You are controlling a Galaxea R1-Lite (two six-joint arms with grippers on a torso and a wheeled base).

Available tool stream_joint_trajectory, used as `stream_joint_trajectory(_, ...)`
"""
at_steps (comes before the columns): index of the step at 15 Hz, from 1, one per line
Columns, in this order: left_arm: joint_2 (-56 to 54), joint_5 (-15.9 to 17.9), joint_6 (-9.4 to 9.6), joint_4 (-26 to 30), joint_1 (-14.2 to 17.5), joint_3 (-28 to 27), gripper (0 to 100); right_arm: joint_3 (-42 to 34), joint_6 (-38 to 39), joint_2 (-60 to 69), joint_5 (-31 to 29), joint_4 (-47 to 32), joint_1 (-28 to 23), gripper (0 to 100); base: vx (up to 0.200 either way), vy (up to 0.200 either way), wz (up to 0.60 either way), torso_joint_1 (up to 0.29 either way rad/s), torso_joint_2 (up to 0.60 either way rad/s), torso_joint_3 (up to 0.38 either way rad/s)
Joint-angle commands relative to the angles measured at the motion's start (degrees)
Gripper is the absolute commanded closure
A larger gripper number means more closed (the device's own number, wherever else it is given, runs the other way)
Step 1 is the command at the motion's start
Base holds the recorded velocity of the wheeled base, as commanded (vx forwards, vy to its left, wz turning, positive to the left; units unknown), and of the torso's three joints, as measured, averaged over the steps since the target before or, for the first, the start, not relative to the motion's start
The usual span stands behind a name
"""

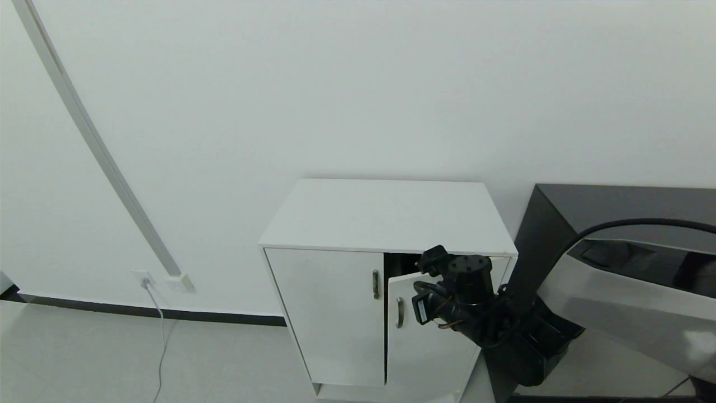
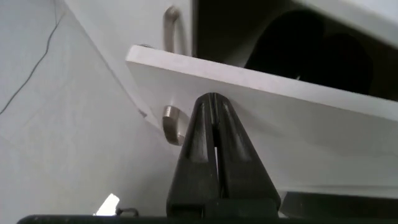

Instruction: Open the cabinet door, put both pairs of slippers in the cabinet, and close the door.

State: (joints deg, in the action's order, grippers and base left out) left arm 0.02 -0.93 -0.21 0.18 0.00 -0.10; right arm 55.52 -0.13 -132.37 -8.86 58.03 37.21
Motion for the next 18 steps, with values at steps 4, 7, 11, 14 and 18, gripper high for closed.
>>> stream_joint_trajectory(4,0.06,-0.04,-0.06,-0.01,0.0,0.01,100,6.97,-0.13,-4.39,-0.01,-1.43,-1.7,100,0.0,0.0,0.0,0.0,0.0,0.0)
stream_joint_trajectory(7,0.06,-0.04,-0.06,-0.01,-0.09,0.01,100,9.08,-0.13,-5.45,-0.01,-2.04,-2.31,100,0.0,0.0,0.0,0.0,0.0,0.0)
stream_joint_trajectory(11,0.06,-0.04,-0.06,-0.01,0.0,0.01,100,11.54,-0.13,-6.24,-0.01,-4.33,-3.54,100,0.0,0.0,0.0,0.0,0.0,0.0)
stream_joint_trajectory(14,0.06,-0.04,-0.06,-0.01,0.0,0.01,100,13.13,-0.13,-7.03,-0.01,-4.41,-3.9,100,0.0,0.0,0.0,0.0,0.0,0.0)
stream_joint_trajectory(18,0.06,-0.04,-0.06,-0.01,-0.09,0.01,100,14.36,-0.22,-7.29,-0.01,-5.03,-4.42,100,0.0,0.0,0.0,0.0,0.0,0.0)
